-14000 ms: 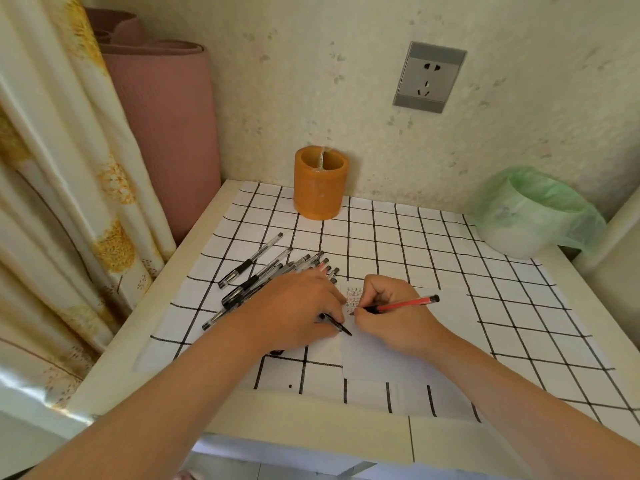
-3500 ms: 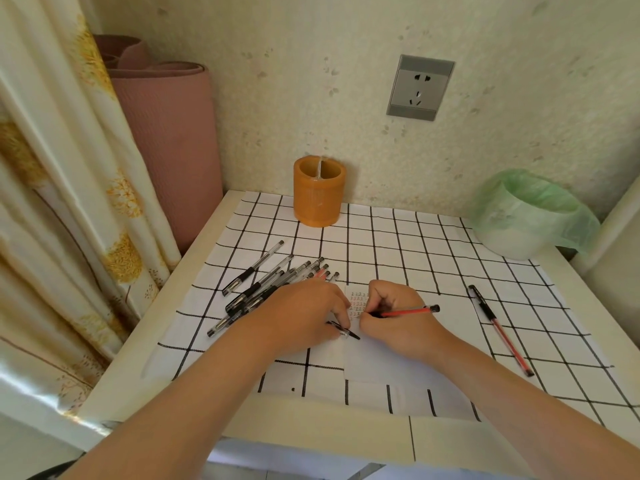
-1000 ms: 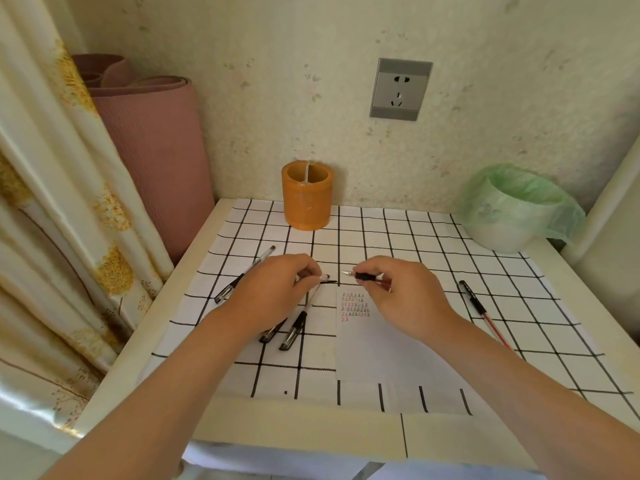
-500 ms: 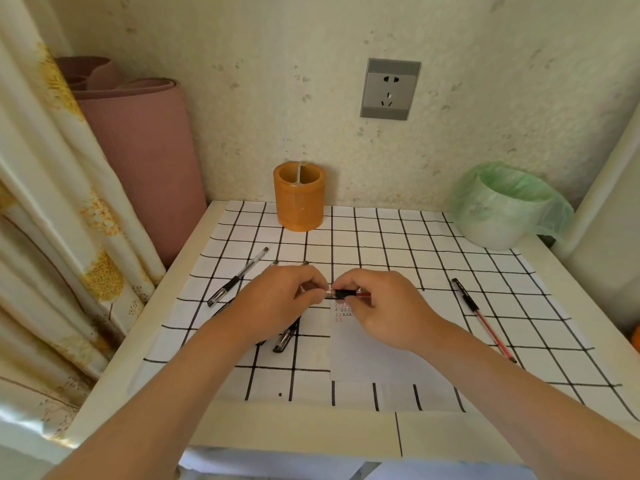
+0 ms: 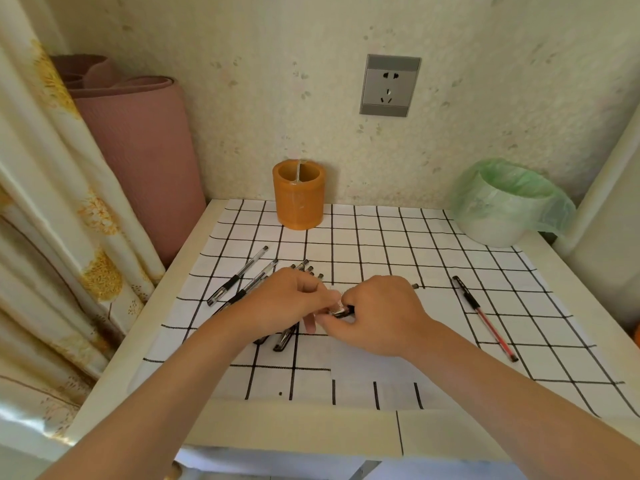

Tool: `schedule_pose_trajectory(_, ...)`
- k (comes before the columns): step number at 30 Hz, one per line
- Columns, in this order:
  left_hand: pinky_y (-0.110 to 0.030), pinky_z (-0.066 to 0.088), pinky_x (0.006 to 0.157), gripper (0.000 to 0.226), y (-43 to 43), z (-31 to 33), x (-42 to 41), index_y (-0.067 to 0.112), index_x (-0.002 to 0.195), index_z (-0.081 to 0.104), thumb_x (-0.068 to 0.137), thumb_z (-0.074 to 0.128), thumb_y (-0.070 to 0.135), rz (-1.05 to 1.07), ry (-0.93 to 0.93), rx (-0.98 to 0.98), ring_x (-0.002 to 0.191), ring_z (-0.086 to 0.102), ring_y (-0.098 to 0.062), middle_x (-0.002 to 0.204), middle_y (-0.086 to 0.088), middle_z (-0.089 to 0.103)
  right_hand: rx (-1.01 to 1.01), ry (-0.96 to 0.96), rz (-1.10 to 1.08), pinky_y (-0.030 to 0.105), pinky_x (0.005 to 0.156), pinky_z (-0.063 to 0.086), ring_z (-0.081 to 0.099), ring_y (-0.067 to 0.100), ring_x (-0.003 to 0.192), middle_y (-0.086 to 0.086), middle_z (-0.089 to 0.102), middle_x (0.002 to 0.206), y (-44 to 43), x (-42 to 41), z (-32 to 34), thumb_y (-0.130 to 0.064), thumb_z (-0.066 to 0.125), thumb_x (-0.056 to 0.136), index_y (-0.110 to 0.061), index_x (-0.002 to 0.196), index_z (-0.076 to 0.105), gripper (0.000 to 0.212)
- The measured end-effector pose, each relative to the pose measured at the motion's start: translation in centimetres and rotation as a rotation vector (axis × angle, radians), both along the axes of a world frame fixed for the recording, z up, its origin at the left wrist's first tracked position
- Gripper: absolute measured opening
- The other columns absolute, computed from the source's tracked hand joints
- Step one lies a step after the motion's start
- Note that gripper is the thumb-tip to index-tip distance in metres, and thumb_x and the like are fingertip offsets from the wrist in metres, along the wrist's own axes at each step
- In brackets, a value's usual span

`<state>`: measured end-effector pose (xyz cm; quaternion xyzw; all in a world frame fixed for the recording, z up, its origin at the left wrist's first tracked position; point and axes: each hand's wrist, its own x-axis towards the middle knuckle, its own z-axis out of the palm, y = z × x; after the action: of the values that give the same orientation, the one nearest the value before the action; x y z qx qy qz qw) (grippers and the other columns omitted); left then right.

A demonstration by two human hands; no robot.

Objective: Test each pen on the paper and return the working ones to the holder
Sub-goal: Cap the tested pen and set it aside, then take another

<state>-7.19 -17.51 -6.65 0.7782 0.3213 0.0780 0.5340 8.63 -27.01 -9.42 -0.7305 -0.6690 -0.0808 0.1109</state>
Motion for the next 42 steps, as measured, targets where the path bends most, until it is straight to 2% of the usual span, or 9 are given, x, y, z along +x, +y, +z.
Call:
schedule_pose_trajectory(4,-0.042,0.053,0.086,0.016,0.4,0.0,0.2,0.019,0.085,0.078,0.091,0.068,0.031,-0.012,0.012,0.015,0.068,0.065,-0.013,0.087,-0.008,0.075,-0.048,0.049,-0.045,0.025,0.043,0.027,0.039,0.014,0.043,-0.001,0.043,0.044,0.0,0.0,0.4,-0.072,0.039,0.081,-0.012,0.059,0.058,0.066)
schedule_pose_trajectory(7,-0.039,0.056,0.082,0.007,0.5,-0.1,0.8,0.020,0.085,0.076,0.086,0.073,0.026,0.040,0.020,0.060,0.066,0.063,-0.009,0.079,0.001,0.074,-0.065,0.135,0.016,0.027,0.048,0.031,0.046,0.010,0.053,-0.006,0.051,0.058,-0.2,0.5,0.5,-0.069,0.046,0.086,-0.020,0.066,0.056,0.054)
schedule_pose_trajectory(10,-0.031,0.055,0.068,0.004,0.9,0.2,1.7,0.022,0.085,0.075,0.087,0.072,0.024,0.179,-0.058,0.141,0.061,0.059,0.000,0.078,0.006,0.075,-0.048,0.381,0.103,0.025,0.065,0.041,0.052,0.011,0.075,-0.007,0.052,0.092,-0.7,1.5,0.1,-0.038,0.055,0.096,-0.021,0.105,0.062,0.021)
schedule_pose_trajectory(14,-0.025,0.049,0.068,0.004,1.1,-0.3,3.5,0.029,0.088,0.075,0.088,0.072,0.026,0.281,-0.169,0.221,0.063,0.058,0.003,0.080,0.007,0.073,0.029,0.521,0.081,0.011,0.069,0.038,0.051,0.012,0.078,0.000,0.049,0.095,-1.5,3.0,0.6,-0.002,0.055,0.092,-0.021,0.122,0.067,0.037)
schedule_pose_trajectory(21,-0.017,0.045,0.065,0.023,-0.9,-1.6,6.8,0.040,0.111,0.063,0.092,0.067,0.027,0.109,-0.089,0.435,0.074,0.059,-0.003,0.095,0.017,0.064,-0.041,0.651,-0.211,0.023,0.060,0.048,0.054,0.005,0.064,-0.009,0.065,0.078,-4.8,7.1,1.9,-0.018,0.066,0.086,-0.027,0.091,0.077,0.015)
schedule_pose_trajectory(25,-0.021,0.047,0.073,0.022,-1.3,-2.2,7.7,0.041,0.110,0.059,0.092,0.067,0.031,-0.019,-0.004,0.603,0.085,0.057,-0.004,0.099,0.018,0.058,0.096,0.612,-0.361,0.016,0.067,0.046,0.056,0.002,0.067,-0.012,0.067,0.083,-6.6,10.9,1.8,-0.014,0.066,0.088,-0.027,0.117,0.070,0.032)
schedule_pose_trajectory(30,-0.033,0.045,0.096,0.038,-2.7,-3.1,8.7,0.033,0.126,0.061,0.090,0.065,0.046,-0.235,0.116,0.772,0.113,0.046,-0.007,0.120,0.013,0.055,-0.008,0.393,-0.535,0.028,0.075,0.048,0.059,0.019,0.089,0.005,0.063,0.107,-8.4,14.7,0.1,-0.008,0.058,0.091,-0.020,0.125,0.065,0.037)
schedule_pose_trajectory(37,-0.030,0.036,0.104,0.055,-3.4,-4.5,8.7,0.035,0.135,0.054,0.086,0.064,0.056,-0.339,0.167,0.825,0.120,0.038,-0.006,0.128,0.017,0.045,-0.186,0.315,-0.611,0.027,0.050,0.037,0.055,0.020,0.065,0.003,0.056,0.077,-8.9,15.5,-0.4,-0.017,0.052,0.092,-0.012,0.078,0.067,0.021)
schedule_pose_trajectory(42,-0.029,0.034,0.103,0.054,-3.2,-4.7,8.7,0.035,0.136,0.053,0.086,0.064,0.055,-0.339,0.158,0.830,0.121,0.037,-0.006,0.128,0.017,0.045,-0.175,0.281,-0.616,0.031,0.071,0.051,0.064,0.024,0.090,0.002,0.064,0.103,-8.8,14.7,0.3,-0.021,0.049,0.094,-0.014,0.103,0.071,0.024)
